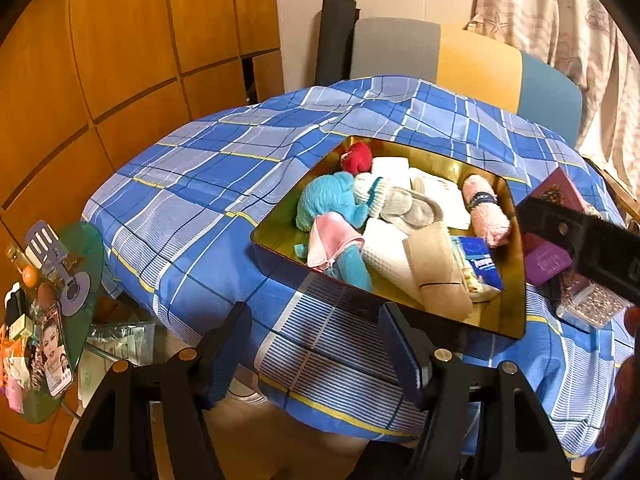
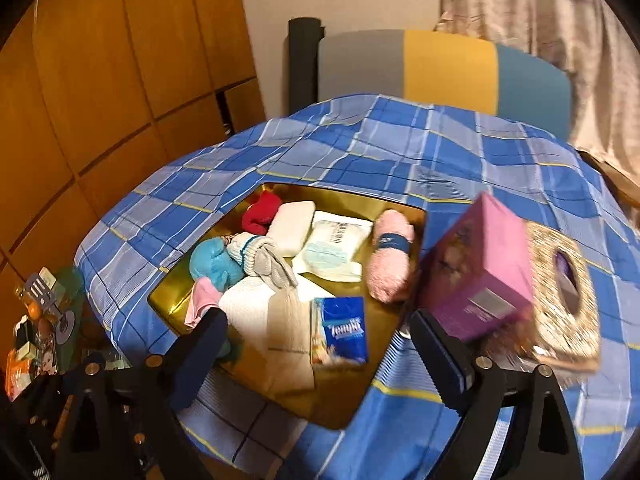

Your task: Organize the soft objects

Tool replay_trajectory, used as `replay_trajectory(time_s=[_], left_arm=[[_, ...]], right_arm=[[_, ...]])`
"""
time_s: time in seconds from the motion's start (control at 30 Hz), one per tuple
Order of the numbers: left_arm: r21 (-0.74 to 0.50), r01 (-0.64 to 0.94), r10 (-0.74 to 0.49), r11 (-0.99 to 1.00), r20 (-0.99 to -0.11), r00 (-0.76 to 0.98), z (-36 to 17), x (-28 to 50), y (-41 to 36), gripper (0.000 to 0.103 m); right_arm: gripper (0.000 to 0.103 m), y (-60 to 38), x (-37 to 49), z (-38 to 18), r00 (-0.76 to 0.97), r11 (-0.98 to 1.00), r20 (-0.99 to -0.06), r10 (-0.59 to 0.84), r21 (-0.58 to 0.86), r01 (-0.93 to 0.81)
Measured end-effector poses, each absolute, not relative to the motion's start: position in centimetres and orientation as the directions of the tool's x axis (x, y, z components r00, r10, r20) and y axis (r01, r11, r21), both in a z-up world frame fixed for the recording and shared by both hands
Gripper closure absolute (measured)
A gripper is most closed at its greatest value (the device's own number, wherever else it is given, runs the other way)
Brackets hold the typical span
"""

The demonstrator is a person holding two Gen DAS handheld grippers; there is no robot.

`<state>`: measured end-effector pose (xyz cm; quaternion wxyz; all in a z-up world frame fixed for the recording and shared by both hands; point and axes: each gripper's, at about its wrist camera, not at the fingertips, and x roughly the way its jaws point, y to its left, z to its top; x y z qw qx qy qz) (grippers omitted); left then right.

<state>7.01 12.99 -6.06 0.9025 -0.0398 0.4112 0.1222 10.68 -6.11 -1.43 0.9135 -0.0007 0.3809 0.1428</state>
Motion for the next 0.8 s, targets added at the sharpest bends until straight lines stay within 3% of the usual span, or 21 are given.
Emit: replay_trajectory(time_s=[0.17, 0.8], left_arm=[[0.033, -0.239, 0.183, 0.970, -0.747, 0.639, -5.5, 6.1, 12.3, 0.036], [0.002, -0.144, 0.100, 0.990, -0.733, 0.673, -3.1, 4.2, 10.2, 0.036]], right_arm=[[0.003, -7.3, 8.3, -0.9, 0.693, 0.980, -0.695, 0.193, 0.096, -0.177], [0.000, -10.2, 2.7, 0.5, 0.694, 0.997, -0.717, -0.062, -0.020, 0.069]])
